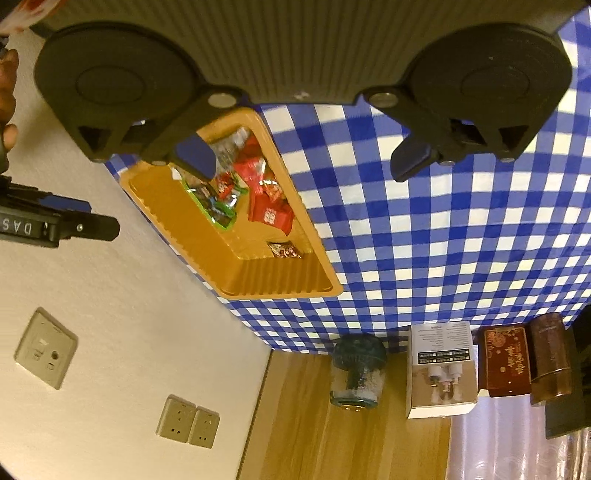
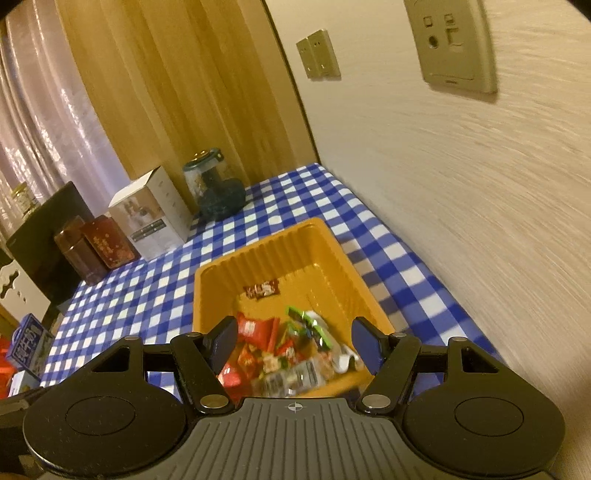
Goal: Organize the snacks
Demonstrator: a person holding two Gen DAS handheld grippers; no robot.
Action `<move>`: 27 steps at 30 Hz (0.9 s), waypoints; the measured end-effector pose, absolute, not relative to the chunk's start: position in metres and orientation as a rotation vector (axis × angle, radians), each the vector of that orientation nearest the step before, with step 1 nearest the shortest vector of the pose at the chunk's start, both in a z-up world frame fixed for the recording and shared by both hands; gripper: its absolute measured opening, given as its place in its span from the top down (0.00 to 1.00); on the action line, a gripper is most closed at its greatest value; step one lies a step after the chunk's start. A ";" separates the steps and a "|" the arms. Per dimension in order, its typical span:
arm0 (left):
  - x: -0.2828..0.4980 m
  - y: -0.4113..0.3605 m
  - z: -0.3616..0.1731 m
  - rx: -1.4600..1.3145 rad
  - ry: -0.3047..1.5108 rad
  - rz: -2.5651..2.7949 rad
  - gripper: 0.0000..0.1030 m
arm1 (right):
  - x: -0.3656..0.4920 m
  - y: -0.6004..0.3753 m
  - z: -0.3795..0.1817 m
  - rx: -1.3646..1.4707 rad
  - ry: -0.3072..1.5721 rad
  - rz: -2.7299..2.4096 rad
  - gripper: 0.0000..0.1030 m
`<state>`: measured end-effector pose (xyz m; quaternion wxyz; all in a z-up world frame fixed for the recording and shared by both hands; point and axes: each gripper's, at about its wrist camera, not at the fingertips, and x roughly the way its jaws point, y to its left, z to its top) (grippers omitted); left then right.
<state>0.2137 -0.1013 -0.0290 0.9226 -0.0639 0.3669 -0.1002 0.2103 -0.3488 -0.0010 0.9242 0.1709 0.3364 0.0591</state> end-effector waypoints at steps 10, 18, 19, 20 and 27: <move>0.156 -0.094 -0.001 -0.111 0.719 -0.196 0.00 | 0.148 -0.325 0.012 0.263 0.705 0.149 0.33; 0.118 -0.090 0.010 -0.104 0.732 -0.147 0.00 | 0.105 -0.309 0.017 0.192 0.713 0.160 0.33; 0.113 -0.089 0.010 -0.102 0.732 -0.146 0.00 | 0.101 -0.308 0.017 0.191 0.713 0.162 0.33; 0.108 -0.089 0.011 -0.105 0.732 -0.144 0.00 | 0.097 -0.307 0.018 0.190 0.713 0.164 0.33; 0.080 -0.083 0.018 -0.117 0.721 -0.105 0.00 | 0.074 -0.292 0.023 0.161 0.716 0.180 0.32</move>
